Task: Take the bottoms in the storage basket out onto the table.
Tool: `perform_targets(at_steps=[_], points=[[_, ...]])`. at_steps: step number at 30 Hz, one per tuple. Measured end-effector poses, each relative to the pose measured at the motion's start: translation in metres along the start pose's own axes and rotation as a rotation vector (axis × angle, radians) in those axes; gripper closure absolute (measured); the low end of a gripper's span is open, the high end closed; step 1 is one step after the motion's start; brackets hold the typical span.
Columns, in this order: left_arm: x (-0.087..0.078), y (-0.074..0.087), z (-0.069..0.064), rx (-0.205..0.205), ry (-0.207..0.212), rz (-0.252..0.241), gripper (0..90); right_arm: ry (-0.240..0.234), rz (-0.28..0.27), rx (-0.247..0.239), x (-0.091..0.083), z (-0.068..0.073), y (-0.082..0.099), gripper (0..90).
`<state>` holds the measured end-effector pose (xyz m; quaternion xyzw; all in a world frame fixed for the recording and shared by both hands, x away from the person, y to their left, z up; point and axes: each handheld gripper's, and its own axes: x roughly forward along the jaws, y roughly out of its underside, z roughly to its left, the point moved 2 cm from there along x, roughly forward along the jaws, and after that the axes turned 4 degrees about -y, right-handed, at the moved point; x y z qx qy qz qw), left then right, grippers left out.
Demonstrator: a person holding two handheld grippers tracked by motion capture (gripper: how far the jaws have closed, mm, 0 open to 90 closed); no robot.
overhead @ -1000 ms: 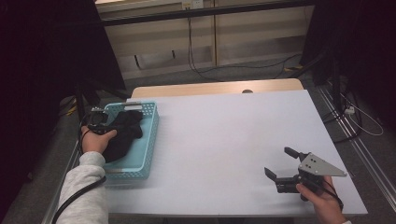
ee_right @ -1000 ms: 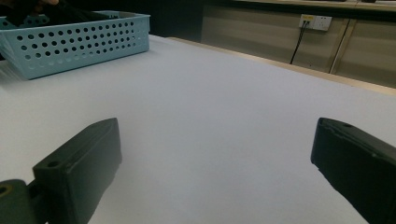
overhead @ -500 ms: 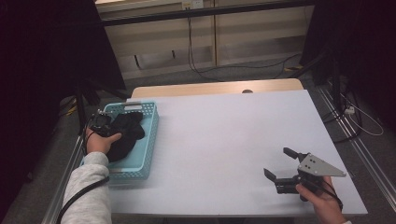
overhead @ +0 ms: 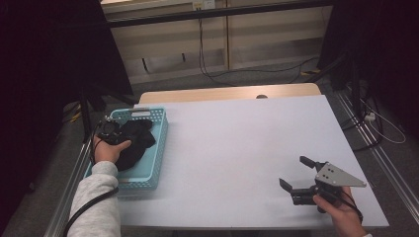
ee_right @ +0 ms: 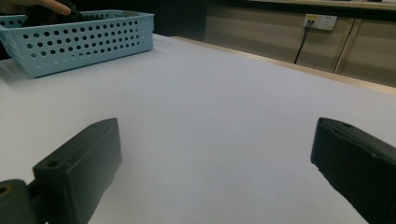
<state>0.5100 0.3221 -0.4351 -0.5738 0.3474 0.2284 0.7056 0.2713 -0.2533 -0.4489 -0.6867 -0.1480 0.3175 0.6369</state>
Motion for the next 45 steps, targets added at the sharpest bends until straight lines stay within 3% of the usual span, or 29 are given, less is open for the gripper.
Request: perform_targets(at_steps=[2, 4, 5, 6, 9, 12, 19, 21, 23, 25, 27, 29, 31, 33, 34, 37, 41, 43, 45], points=[[0.0, 0.0, -0.002, 0.001, 0.026, -0.006, 19.2, -0.001, 0.0, -0.001, 0.0, 0.0, 0.0, 1.0], [0.002, 0.002, -0.003, 0.006, 0.026, 0.006, 19.5, -0.002, 0.001, -0.002, 0.0, 0.0, 0.0, 1.0], [0.004, 0.003, -0.004, -0.015, 0.037, 0.004, 19.5, -0.003, 0.001, 0.001, 0.0, 0.0, 0.0, 1.0], [0.005, 0.004, -0.003, -0.007, 0.048, 0.027, 19.5, -0.003, 0.001, 0.0, 0.0, 0.0, 0.0, 1.0], [0.009, 0.007, -0.004, -0.022, 0.044, 0.028, 19.5, -0.003, 0.001, 0.0, 0.0, 0.0, 0.0, 1.0], [0.016, 0.011, -0.006, -0.046, 0.071, 0.052, 16.3, -0.003, 0.0, 0.003, 0.0, 0.0, 0.0, 1.0], [0.018, 0.015, -0.008, -0.079, 0.096, 0.054, 15.6, -0.003, 0.0, 0.002, 0.0, 0.0, 0.0, 0.9], [0.016, 0.016, -0.009, -0.082, 0.118, 0.058, 20.7, -0.003, 0.001, 0.003, 0.0, 0.0, 0.0, 1.0], [0.015, 0.017, -0.011, -0.09, 0.135, 0.042, 29.4, -0.003, 0.001, 0.001, 0.0, 0.0, 0.0, 1.0], [0.013, 0.018, -0.011, -0.078, 0.152, 0.049, 38.3, -0.003, 0.002, 0.0, 0.0, 0.0, 0.0, 0.9], [0.01, 0.019, -0.015, -0.089, 0.2, 0.055, 50.1, -0.003, 0.002, -0.001, 0.0, 0.0, 0.0, 1.0], [0.009, 0.019, -0.016, -0.086, 0.212, 0.06, 58.7, -0.003, 0.002, -0.001, 0.0, 0.0, 0.0, 1.0], [0.006, 0.019, -0.021, -0.084, 0.269, 0.081, 62.8, -0.002, 0.002, -0.001, 0.0, 0.0, 0.0, 1.0], [0.005, 0.019, -0.024, -0.077, 0.28, 0.083, 64.1, -0.002, 0.001, -0.002, 0.0, 0.0, 0.0, 1.0], [0.003, 0.017, -0.027, -0.037, 0.286, 0.097, 64.1, -0.001, 0.001, -0.002, 0.0, 0.0, 0.0, 0.9], [0.001, 0.015, -0.027, -0.015, 0.261, 0.081, 59.8, 0.0, 0.001, 0.001, 0.0, 0.0, 0.0, 1.0], [-0.003, 0.008, -0.022, 0.071, 0.173, 0.012, 32.5, -0.003, 0.003, 0.0, 0.0, 0.0, 0.0, 1.0], [-0.004, 0.006, -0.02, 0.073, 0.162, 0.004, 26.3, -0.005, 0.001, 0.001, 0.001, 0.0, 0.0, 1.0], [-0.005, 0.003, -0.014, 0.066, 0.114, 0.002, 16.7, -0.003, 0.002, 0.001, 0.001, 0.0, 0.0, 1.0]])
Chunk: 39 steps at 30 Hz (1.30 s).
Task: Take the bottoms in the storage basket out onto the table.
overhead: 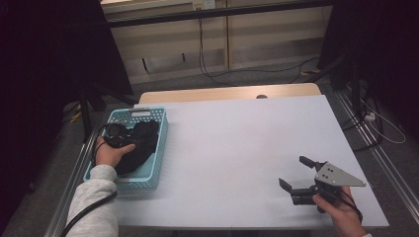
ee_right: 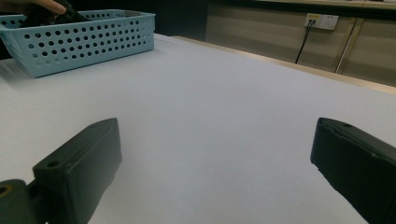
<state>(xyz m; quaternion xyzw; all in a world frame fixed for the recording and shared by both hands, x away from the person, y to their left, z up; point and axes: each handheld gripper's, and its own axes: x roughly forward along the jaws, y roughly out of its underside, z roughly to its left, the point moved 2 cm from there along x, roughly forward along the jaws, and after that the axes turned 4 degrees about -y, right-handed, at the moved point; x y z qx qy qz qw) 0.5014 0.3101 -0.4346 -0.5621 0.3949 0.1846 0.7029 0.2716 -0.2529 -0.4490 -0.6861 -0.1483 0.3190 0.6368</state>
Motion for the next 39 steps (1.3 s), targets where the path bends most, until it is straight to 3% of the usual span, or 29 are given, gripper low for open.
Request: perform_targets(at_steps=[3, 5, 8, 9, 12, 15, 20, 22, 24, 28, 29, 34, 39], points=[[0.002, 0.003, 0.004, -0.038, -0.028, 0.012, 11.5, 0.0, 0.0, 0.0, 0.0, 0.0, 0.0, 1.0], [0.006, 0.008, 0.005, -0.072, -0.011, 0.039, 9.1, 0.0, 0.0, -0.001, 0.0, 0.0, 0.0, 1.0], [0.014, 0.015, 0.004, -0.093, -0.01, 0.06, 7.8, -0.001, 0.0, -0.001, 0.0, 0.001, 0.0, 1.0], [0.017, 0.017, 0.003, -0.121, 0.004, 0.067, 7.1, -0.002, 0.0, -0.001, 0.0, 0.001, 0.0, 1.0], [0.02, 0.02, 0.0, -0.12, -0.003, 0.056, 2.5, -0.005, 0.0, 0.0, 0.0, 0.001, 0.0, 1.0], [0.021, 0.019, -0.006, -0.113, -0.004, 0.082, 3.6, -0.005, 0.001, -0.001, -0.001, 0.001, 0.0, 1.0], [0.018, 0.016, -0.013, -0.098, 0.015, 0.101, 19.0, -0.006, 0.001, -0.001, 0.0, 0.001, 0.0, 1.0], [0.015, 0.016, -0.015, -0.102, 0.033, 0.092, 31.4, -0.008, 0.001, -0.002, 0.0, 0.001, 0.0, 1.0], [0.012, 0.016, -0.017, -0.118, 0.08, 0.084, 46.1, -0.008, 0.002, -0.003, 0.0, 0.001, 0.0, 1.0], [0.012, 0.015, -0.019, -0.141, 0.107, 0.083, 60.8, -0.006, -0.001, -0.002, -0.001, 0.001, 0.0, 1.0], [0.012, 0.014, -0.021, -0.156, 0.112, 0.087, 62.8, -0.007, -0.001, -0.001, -0.001, 0.001, 0.0, 1.0], [0.013, 0.008, -0.026, -0.151, 0.118, 0.116, 67.6, -0.012, 0.002, -0.003, 0.001, 0.002, 0.0, 1.1], [0.01, 0.007, -0.023, -0.162, 0.14, 0.125, 68.6, -0.011, 0.005, 0.0, 0.0, 0.001, 0.0, 1.2]])
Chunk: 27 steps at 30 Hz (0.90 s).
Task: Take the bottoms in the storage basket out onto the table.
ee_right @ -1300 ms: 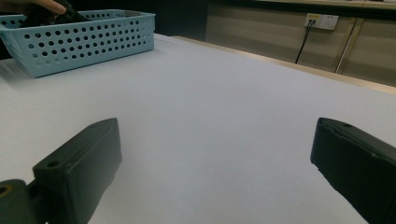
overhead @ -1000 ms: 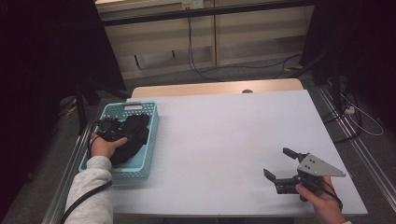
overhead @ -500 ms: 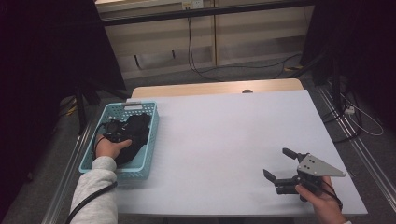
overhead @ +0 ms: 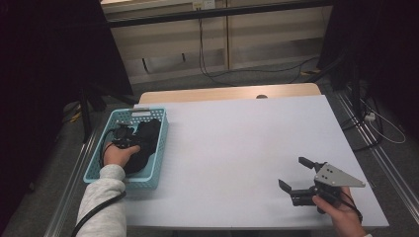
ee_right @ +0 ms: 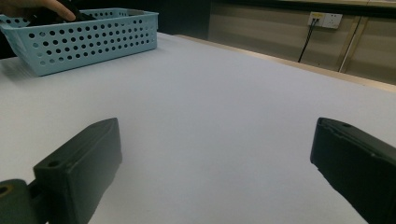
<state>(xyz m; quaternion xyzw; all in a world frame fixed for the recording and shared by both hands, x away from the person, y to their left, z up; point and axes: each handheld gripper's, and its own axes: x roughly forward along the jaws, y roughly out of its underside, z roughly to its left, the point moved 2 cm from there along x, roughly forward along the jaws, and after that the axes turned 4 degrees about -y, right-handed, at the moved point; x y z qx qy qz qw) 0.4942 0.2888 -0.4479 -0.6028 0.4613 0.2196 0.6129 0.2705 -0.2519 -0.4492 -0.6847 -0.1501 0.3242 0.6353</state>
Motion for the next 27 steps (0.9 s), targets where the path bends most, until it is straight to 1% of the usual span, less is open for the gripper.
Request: perform_targets(at_steps=[2, 3, 4, 5, 6, 7, 9, 10, 11, 12, 13, 14, 16, 18, 19, 20, 21, 22, 25, 27], points=[[-0.001, -0.001, 0.0, 0.004, -0.005, -0.004, 68.8, 0.0, -0.001, 0.001, 0.0, 0.0, 0.0, 1.2], [-0.005, -0.004, 0.0, 0.014, -0.002, -0.001, 68.9, 0.0, -0.003, 0.001, 0.0, 0.0, 0.0, 1.2], [-0.005, -0.004, 0.0, 0.014, -0.002, -0.001, 68.9, -0.001, -0.003, 0.003, 0.0, 0.0, 0.0, 1.2], [-0.01, -0.008, 0.0, 0.011, -0.001, -0.002, 68.9, -0.002, -0.003, 0.003, 0.0, 0.0, 0.0, 1.2], [-0.01, -0.008, 0.0, 0.011, -0.001, -0.002, 68.9, -0.002, -0.003, 0.003, 0.0, 0.0, 0.0, 1.2], [-0.017, -0.013, 0.0, -0.001, 0.011, -0.011, 69.0, -0.004, -0.002, 0.002, 0.0, 0.0, 0.0, 1.2], [-0.024, -0.018, 0.001, -0.017, 0.019, -0.034, 69.0, -0.005, -0.003, 0.002, 0.0, 0.0, 0.0, 1.2], [-0.024, -0.018, 0.001, -0.017, 0.019, -0.034, 69.1, -0.004, -0.003, 0.002, 0.0, 0.0, 0.0, 1.2], [-0.031, -0.024, 0.002, -0.034, 0.022, -0.066, 69.1, -0.002, -0.003, 0.004, 0.0, 0.0, 0.0, 1.2], [-0.035, -0.027, 0.002, -0.032, 0.022, -0.073, 69.1, -0.002, -0.004, 0.003, 0.0, -0.001, 0.0, 1.2], [-0.035, -0.027, 0.002, -0.032, 0.022, -0.073, 69.1, -0.002, -0.004, 0.003, 0.0, -0.001, 0.0, 1.2], [-0.044, -0.033, 0.001, -0.037, 0.027, -0.096, 69.2, 0.002, -0.003, 0.003, 0.0, -0.001, 0.0, 1.2], [-0.054, -0.041, -0.003, -0.032, 0.028, -0.131, 69.2, 0.002, -0.004, 0.003, 0.0, -0.001, 0.0, 1.1], [-0.063, -0.05, -0.013, -0.027, 0.047, -0.185, 69.3, 0.002, -0.004, 0.002, 0.0, -0.001, 0.0, 1.1], [-0.068, -0.054, -0.018, -0.01, 0.053, -0.199, 69.2, 0.0, -0.004, 0.003, 0.0, -0.001, 0.0, 1.1], [-0.073, -0.059, -0.024, -0.005, 0.061, -0.226, 69.2, 0.0, -0.004, 0.003, 0.0, -0.001, 0.0, 1.1], [-0.073, -0.059, -0.024, -0.005, 0.061, -0.226, 69.3, 0.0, -0.004, 0.003, 0.0, -0.001, 0.0, 1.1], [-0.082, -0.068, -0.036, 0.014, 0.093, -0.272, 69.2, 0.002, -0.004, 0.003, 0.0, -0.001, 0.0, 1.0], [-0.095, -0.082, -0.058, 0.052, 0.126, -0.34, 69.3, 0.003, -0.004, 0.005, 0.0, -0.001, 0.0, 1.0], [-0.102, -0.091, -0.075, 0.079, 0.164, -0.371, 69.3, 0.004, -0.005, 0.008, 0.0, -0.001, 0.0, 1.0]])
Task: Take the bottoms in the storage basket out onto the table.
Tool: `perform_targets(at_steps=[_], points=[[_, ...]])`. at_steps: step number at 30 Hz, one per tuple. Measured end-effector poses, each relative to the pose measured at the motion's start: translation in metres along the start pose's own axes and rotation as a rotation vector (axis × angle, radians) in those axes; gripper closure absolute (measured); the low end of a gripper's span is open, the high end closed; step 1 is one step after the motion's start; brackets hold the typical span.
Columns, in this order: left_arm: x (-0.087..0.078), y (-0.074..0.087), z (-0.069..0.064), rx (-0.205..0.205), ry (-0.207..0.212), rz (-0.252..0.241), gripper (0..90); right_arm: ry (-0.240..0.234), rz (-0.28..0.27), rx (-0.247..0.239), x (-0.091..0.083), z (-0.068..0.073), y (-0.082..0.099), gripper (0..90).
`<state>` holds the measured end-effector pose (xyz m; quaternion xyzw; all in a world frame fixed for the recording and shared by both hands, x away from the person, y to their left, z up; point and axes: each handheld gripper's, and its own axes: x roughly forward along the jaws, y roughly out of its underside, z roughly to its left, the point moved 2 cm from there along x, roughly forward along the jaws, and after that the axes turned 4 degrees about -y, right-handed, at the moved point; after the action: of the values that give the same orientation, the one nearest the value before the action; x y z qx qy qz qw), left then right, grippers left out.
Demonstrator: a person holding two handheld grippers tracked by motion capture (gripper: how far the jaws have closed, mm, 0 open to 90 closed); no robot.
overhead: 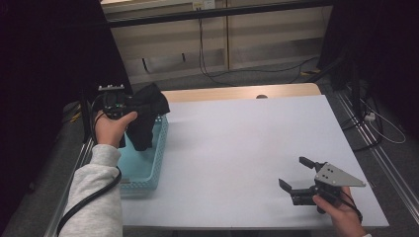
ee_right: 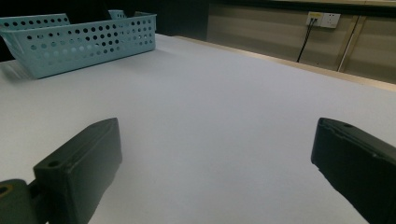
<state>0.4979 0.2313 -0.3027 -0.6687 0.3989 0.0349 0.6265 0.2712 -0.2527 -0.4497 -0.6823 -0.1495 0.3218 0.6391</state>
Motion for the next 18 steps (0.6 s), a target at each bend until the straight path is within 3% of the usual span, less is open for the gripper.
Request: perform_targets(at_steps=[1, 2, 3, 5, 6, 7, 14, 17, 18], points=[[0.001, -0.005, -0.009, 0.009, 0.021, -0.016, 69.3, 0.0, 0.0, 0.001, 0.0, 0.0, 0.0, 1.0], [0.001, -0.005, -0.009, 0.009, 0.021, -0.016, 69.3, 0.0, 0.0, 0.001, 0.0, 0.0, 0.0, 1.0], [0.004, -0.012, -0.027, 0.037, 0.06, -0.027, 69.2, 0.0, 0.001, 0.001, 0.0, 0.0, 0.0, 0.9], [0.01, -0.016, -0.044, 0.054, 0.097, -0.036, 69.2, 0.0, 0.001, 0.004, 0.0, -0.001, 0.0, 1.0], [0.01, -0.016, -0.044, 0.054, 0.097, -0.036, 69.2, 0.0, 0.001, 0.004, 0.0, -0.001, 0.0, 1.0], [0.018, -0.017, -0.061, 0.069, 0.137, -0.042, 69.2, 0.001, 0.003, 0.0, 0.0, 0.0, 0.0, 1.0], [0.045, -0.005, -0.116, 0.121, 0.254, -0.018, 69.2, 0.002, 0.003, -0.002, 0.0, -0.001, 0.0, 1.0], [0.051, -0.003, -0.141, 0.136, 0.309, -0.031, 69.1, 0.004, 0.003, 0.002, 0.0, -0.001, 0.0, 1.0], [0.051, -0.003, -0.141, 0.136, 0.309, -0.031, 69.0, 0.003, 0.003, -0.001, 0.0, -0.001, 0.0, 1.0]])
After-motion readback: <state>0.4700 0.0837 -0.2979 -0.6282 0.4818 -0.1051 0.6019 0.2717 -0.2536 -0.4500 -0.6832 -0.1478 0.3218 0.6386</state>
